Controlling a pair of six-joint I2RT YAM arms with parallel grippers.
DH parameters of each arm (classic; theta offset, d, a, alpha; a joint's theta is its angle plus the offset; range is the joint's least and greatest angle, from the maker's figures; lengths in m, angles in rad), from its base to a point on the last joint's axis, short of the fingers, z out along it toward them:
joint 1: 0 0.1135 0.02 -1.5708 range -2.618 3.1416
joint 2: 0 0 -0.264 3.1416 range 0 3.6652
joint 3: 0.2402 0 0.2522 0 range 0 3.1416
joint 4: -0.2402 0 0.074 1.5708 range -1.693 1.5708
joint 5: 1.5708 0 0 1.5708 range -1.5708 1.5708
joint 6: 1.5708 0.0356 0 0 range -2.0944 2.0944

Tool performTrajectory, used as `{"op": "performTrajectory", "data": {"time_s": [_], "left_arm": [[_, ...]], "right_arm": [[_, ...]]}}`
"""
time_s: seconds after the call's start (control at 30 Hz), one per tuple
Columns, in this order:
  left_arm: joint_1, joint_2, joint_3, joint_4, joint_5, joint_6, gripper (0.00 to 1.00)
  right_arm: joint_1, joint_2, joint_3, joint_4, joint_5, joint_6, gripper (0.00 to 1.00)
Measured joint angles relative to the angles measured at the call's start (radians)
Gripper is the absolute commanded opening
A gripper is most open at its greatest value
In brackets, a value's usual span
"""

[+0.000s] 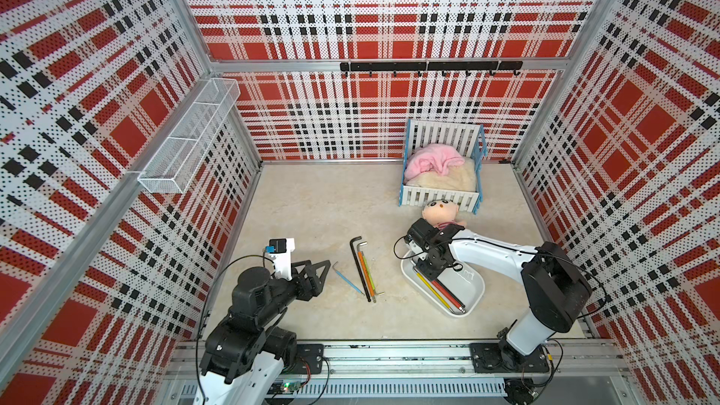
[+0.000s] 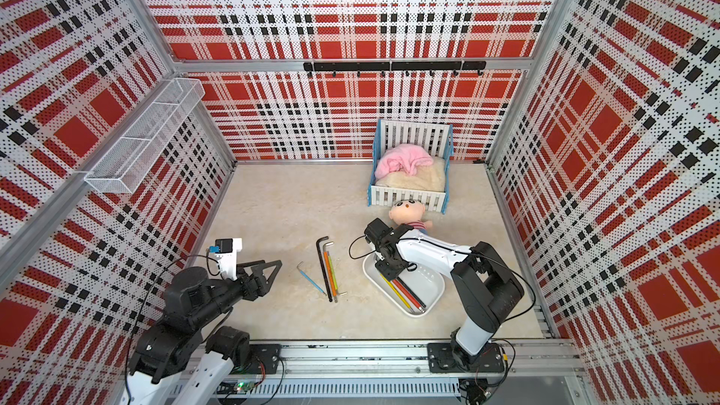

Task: Put the hex key on the desktop into the storage box
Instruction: Place the Allen key in the storage box, then pick up the Allen key from the center of the board.

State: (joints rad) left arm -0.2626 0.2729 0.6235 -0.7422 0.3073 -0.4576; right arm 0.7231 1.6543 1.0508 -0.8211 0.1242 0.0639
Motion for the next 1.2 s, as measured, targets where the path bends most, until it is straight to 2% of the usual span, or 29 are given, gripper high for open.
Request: {"op": "performTrajectory", "data": {"time_s": [0.2,0.33,0.5,0.6,0.7,0.9,1.03,1.2], "left_arm": [[0.0,0.0,0.0,0.0,0.0,0.0,0.76],[0.0,0.0,0.0,0.0,0.0,0.0,0.76],[0.0,0.0,0.0,0.0,0.0,0.003,0.76],[0.0,0.0,0.0,0.0,0.0,0.003,0.76],[0.006,0.0,0.0,0.0,0.001,0.003,0.76],[0.033,0.0,0.0,0.0,0.001,0.003,0.76],[0.034,-0.001,0.0,0.0,0.001,0.003,0.76],[0.037,-0.006,0.0,0.0,0.003,0.004,0.76]], "right_arm": [[0.0,-0.019,0.056,-0.024,0.032,0.019,0.22],[0.0,-0.048,0.141,-0.04,0.042,0.056,0.29],[0.008,-0.053,0.249,-0.042,0.034,0.148,0.33],[0.027,-0.032,0.319,-0.048,0.03,0.234,0.32],[0.071,0.034,0.417,-0.055,0.016,0.316,0.31],[0.196,0.262,0.626,-0.084,-0.023,0.411,0.26],[0.245,0.368,0.66,-0.114,-0.072,0.439,0.25],[0.259,0.424,0.659,-0.164,-0.109,0.45,0.24]]}}
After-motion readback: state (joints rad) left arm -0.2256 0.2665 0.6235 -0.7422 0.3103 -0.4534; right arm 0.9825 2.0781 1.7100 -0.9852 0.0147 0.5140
